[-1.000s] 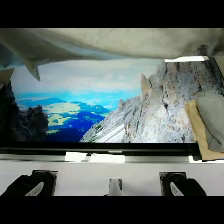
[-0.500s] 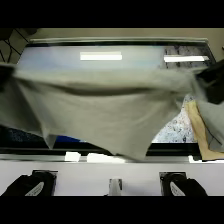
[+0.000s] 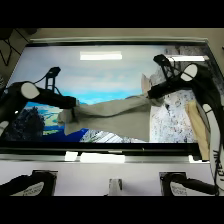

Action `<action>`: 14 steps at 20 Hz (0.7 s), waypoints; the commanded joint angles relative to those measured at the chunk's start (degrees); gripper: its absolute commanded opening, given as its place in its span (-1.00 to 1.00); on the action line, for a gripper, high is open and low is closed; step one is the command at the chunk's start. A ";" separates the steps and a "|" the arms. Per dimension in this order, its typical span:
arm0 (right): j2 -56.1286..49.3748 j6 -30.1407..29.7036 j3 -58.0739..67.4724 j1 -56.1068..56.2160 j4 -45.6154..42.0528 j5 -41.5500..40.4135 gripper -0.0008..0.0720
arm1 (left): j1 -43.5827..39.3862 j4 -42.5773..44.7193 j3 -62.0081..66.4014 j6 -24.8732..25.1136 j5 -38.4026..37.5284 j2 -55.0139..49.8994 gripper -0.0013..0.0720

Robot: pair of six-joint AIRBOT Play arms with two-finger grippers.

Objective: Fold the shirts.

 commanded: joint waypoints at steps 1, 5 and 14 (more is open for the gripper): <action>-3.50 3.39 -1.07 0.09 10.84 -8.48 -0.63 | 1.09 -2.69 9.86 -0.04 -0.33 -11.65 -0.85; -1.25 0.31 3.17 -1.22 4.61 -0.81 0.55 | 6.91 -1.01 28.81 0.46 -14.73 -21.92 1.00; 5.90 -4.22 -8.59 -12.85 -3.54 24.72 0.50 | 17.22 -6.19 18.69 6.99 -23.21 -21.86 0.68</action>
